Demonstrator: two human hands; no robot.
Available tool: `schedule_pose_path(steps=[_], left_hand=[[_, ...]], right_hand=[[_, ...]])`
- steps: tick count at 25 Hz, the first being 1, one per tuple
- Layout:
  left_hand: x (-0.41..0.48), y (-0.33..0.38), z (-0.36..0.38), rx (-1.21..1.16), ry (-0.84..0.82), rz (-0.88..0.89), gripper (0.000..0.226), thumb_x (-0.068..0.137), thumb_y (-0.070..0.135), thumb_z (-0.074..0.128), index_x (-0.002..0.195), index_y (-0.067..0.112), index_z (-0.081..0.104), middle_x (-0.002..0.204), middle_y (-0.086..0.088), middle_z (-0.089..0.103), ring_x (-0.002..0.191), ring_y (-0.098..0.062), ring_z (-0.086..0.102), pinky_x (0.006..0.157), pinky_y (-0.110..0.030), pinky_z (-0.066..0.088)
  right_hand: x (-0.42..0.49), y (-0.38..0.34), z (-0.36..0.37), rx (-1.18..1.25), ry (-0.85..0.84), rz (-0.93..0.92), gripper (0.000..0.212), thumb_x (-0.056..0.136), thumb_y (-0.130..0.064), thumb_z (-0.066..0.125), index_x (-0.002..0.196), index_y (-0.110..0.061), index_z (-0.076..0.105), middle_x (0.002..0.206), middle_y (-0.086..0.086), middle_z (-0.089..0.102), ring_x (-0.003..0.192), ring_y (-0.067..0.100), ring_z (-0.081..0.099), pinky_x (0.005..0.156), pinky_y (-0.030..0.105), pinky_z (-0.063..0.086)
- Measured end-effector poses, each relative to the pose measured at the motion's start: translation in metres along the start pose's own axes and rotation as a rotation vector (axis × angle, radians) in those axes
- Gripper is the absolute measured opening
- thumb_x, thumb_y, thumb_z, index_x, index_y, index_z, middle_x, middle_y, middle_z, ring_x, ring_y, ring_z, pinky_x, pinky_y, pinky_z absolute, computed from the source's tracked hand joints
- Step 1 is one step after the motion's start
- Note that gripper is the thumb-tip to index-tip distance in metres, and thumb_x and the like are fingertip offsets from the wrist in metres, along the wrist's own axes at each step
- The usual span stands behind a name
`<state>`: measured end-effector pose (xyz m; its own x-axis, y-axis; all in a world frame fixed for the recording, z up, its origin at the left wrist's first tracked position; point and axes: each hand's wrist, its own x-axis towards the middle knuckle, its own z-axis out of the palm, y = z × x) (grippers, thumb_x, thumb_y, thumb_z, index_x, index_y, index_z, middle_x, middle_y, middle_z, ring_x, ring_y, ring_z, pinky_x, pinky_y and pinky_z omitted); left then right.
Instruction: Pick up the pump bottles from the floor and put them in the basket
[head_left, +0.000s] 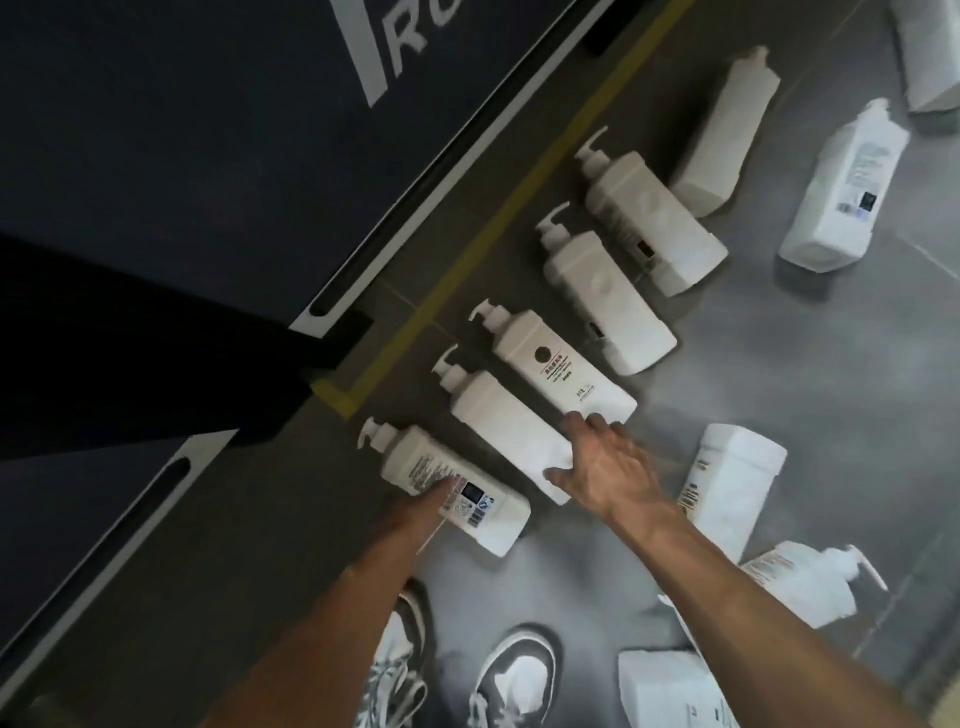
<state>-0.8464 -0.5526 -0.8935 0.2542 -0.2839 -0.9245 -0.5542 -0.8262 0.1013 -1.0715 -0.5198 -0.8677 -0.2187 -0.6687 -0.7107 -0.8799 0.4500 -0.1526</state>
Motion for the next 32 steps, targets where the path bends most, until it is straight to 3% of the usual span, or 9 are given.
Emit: schedule_pose_path(steps=[5, 8, 11, 16, 18, 22, 27, 29, 32], left_hand=[[0.035, 0.009, 0.031, -0.296, 0.105, -0.097, 0.095, 0.060, 0.043, 0.093, 0.130, -0.003, 0.048, 0.126, -0.018, 0.065, 0.112, -0.032, 0.064, 0.096, -0.039, 0.052], [0.047, 0.017, 0.043, -0.356, 0.142, -0.143, 0.112, 0.066, 0.029, 0.094, 0.144, -0.006, 0.021, 0.130, -0.021, 0.058, 0.118, -0.035, 0.060, 0.102, -0.045, 0.049], [0.059, 0.026, 0.055, -0.451, 0.169, -0.191, 0.123, 0.060, 0.023, 0.096, 0.148, 0.004, 0.012, 0.129, -0.023, 0.054, 0.114, -0.039, 0.060, 0.098, -0.054, 0.050], [0.072, 0.020, 0.067, -0.295, 0.234, -0.152, 0.128, 0.071, 0.039, 0.086, 0.150, 0.000, -0.007, 0.136, -0.029, 0.045, 0.119, -0.044, 0.054, 0.099, -0.047, 0.047], [0.074, 0.014, 0.070, -0.279, 0.250, -0.133, 0.124, 0.074, 0.041, 0.084, 0.150, -0.002, -0.004, 0.138, -0.028, 0.045, 0.119, -0.043, 0.053, 0.098, -0.046, 0.046], [0.062, -0.002, 0.059, -0.240, 0.285, -0.035, 0.091, 0.079, 0.035, 0.082, 0.140, -0.005, 0.026, 0.117, -0.018, 0.055, 0.087, -0.026, 0.051, 0.076, -0.032, 0.041], [0.012, -0.016, 0.025, -0.226, 0.268, 0.078, 0.088, 0.051, 0.058, 0.082, 0.116, 0.010, 0.047, 0.101, -0.010, 0.068, 0.079, -0.028, 0.068, 0.069, -0.039, 0.059], [-0.032, -0.009, 0.007, -0.174, 0.284, 0.111, 0.090, 0.048, 0.060, 0.079, 0.117, 0.010, 0.048, 0.098, -0.008, 0.066, 0.085, -0.032, 0.068, 0.075, -0.045, 0.060], [-0.100, 0.008, -0.019, -0.105, 0.294, 0.136, 0.079, 0.070, 0.048, 0.081, 0.121, 0.010, 0.034, 0.105, -0.014, 0.061, 0.099, -0.039, 0.063, 0.087, -0.042, 0.053]], right_hand=[[0.037, -0.021, 0.024, 0.090, 0.091, -0.059, 0.075, 0.084, -0.053, 0.073, 0.141, -0.021, 0.037, 0.135, 0.005, 0.049, 0.121, 0.029, 0.050, 0.095, 0.044, 0.049], [0.048, -0.027, 0.041, 0.095, 0.111, -0.077, 0.085, 0.080, -0.055, 0.076, 0.144, -0.020, 0.033, 0.135, 0.007, 0.047, 0.123, 0.029, 0.048, 0.098, 0.044, 0.049], [0.060, -0.027, 0.057, 0.018, 0.114, -0.083, 0.085, 0.079, -0.051, 0.075, 0.145, -0.019, 0.032, 0.131, 0.008, 0.049, 0.121, 0.029, 0.050, 0.099, 0.042, 0.047], [0.067, -0.037, 0.080, -0.031, 0.189, -0.026, 0.097, 0.064, -0.044, 0.083, 0.145, -0.012, 0.039, 0.118, 0.010, 0.058, 0.103, 0.032, 0.060, 0.080, 0.042, 0.054], [0.068, -0.040, 0.086, -0.054, 0.215, 0.000, 0.100, 0.060, -0.042, 0.086, 0.144, -0.012, 0.042, 0.113, 0.011, 0.060, 0.095, 0.031, 0.063, 0.073, 0.040, 0.055], [0.057, -0.038, 0.081, -0.020, 0.235, 0.006, 0.091, 0.060, -0.039, 0.085, 0.137, -0.012, 0.045, 0.104, 0.007, 0.062, 0.085, 0.029, 0.067, 0.061, 0.037, 0.052], [-0.006, -0.030, 0.034, 0.106, 0.227, -0.008, 0.084, 0.072, -0.039, 0.077, 0.141, -0.016, 0.036, 0.125, 0.006, 0.059, 0.106, 0.029, 0.065, 0.078, 0.042, 0.057], [-0.046, -0.033, 0.004, 0.112, 0.235, 0.001, 0.082, 0.074, -0.039, 0.074, 0.142, -0.018, 0.034, 0.129, 0.005, 0.058, 0.108, 0.027, 0.066, 0.080, 0.041, 0.056], [-0.100, -0.037, -0.037, 0.115, 0.220, 0.056, 0.081, 0.077, -0.040, 0.069, 0.145, -0.022, 0.028, 0.133, 0.001, 0.055, 0.107, 0.026, 0.066, 0.080, 0.039, 0.054]])
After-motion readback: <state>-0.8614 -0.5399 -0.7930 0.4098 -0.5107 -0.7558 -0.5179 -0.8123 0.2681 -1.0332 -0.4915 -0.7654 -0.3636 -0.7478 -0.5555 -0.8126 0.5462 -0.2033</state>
